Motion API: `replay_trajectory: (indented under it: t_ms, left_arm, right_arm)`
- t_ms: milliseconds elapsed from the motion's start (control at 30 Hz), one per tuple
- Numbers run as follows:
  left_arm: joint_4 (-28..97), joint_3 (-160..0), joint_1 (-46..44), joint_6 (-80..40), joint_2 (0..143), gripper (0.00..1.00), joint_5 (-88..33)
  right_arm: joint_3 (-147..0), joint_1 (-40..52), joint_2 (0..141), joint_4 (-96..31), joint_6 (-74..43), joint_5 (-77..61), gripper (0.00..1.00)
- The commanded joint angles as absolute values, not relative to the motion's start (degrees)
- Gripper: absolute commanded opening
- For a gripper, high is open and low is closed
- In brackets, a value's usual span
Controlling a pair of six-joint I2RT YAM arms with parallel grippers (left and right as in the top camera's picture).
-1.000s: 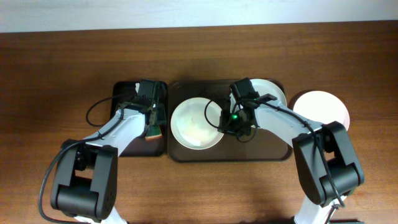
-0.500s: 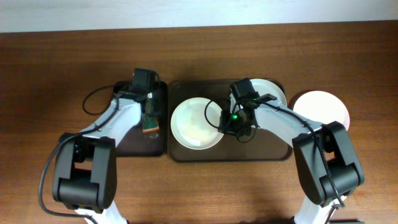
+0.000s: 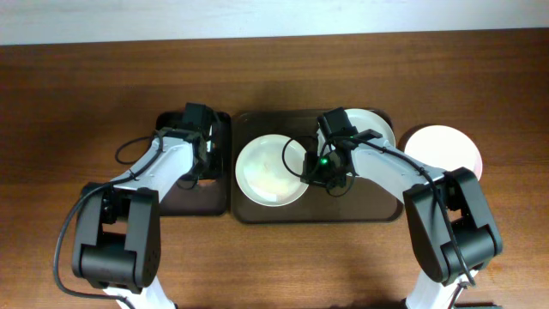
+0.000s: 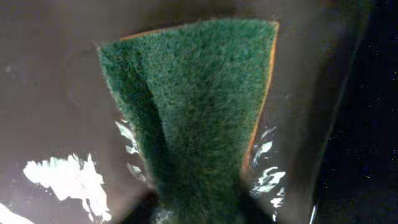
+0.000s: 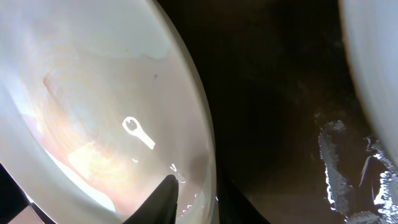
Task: Clean dirty plates on tray and stack at the side
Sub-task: 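Return the sponge to the left tray with the left gripper, then lift the cleaned plate with the right gripper and stack it right of tray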
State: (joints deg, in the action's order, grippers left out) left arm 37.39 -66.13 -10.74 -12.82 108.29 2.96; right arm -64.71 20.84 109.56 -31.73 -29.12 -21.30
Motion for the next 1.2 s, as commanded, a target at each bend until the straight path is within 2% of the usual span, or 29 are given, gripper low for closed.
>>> replay_trajectory:
  t_ms: [0,133,167,200,233,300,433,567,867,1067,1167]
  left_arm:
    - [38.35,-65.63,-10.70,-12.10,108.42,0.00,2.63]
    - [43.16,-67.18,-10.70,-12.08,107.81,0.01,6.37]
    - [44.14,-67.72,-10.70,-12.08,107.37,0.13,6.46]
    - [44.66,-68.18,-10.70,-12.08,106.67,0.31,6.44]
    - [44.88,-68.36,-10.70,-12.10,106.13,0.38,6.39]
    - [44.91,-68.42,-10.70,-12.08,104.75,0.45,5.74]
    - [45.08,-68.42,-10.70,-12.10,101.56,0.48,4.21]
    - [44.34,-68.42,-10.70,-12.14,96.77,0.49,3.75]
    - [44.03,-68.40,-10.70,-12.32,93.25,0.51,1.61]
    - [43.99,-68.36,-10.70,-12.32,93.25,0.71,1.65]
    - [44.01,-68.34,-10.70,-12.32,93.32,0.72,1.65]
  right_arm:
    - [-63.29,21.15,110.96,-32.82,-28.71,-17.74,0.24]
    - [-63.29,21.15,110.96,-32.64,-27.14,-17.72,0.08]
    - [-63.33,21.15,110.96,-32.58,-25.80,-17.72,0.05]
    - [-63.33,21.15,110.96,-32.58,-24.69,-17.69,0.04]
    - [-63.35,21.15,110.93,-32.60,-23.68,-17.69,0.04]
    - [-63.66,21.15,110.74,-33.08,-22.59,-17.67,0.04]
    - [-66.06,21.15,108.01,-36.91,-18.81,-16.10,0.04]
    - [-68.47,21.15,102.67,-40.16,-17.76,-8.03,0.04]
    - [-68.60,21.41,92.82,-40.36,-10.37,2.68,0.04]
    - [-68.60,24.60,87.22,-40.25,-7.25,13.61,0.04]
    - [-68.60,27.51,85.49,-40.10,-6.04,19.90,0.04]
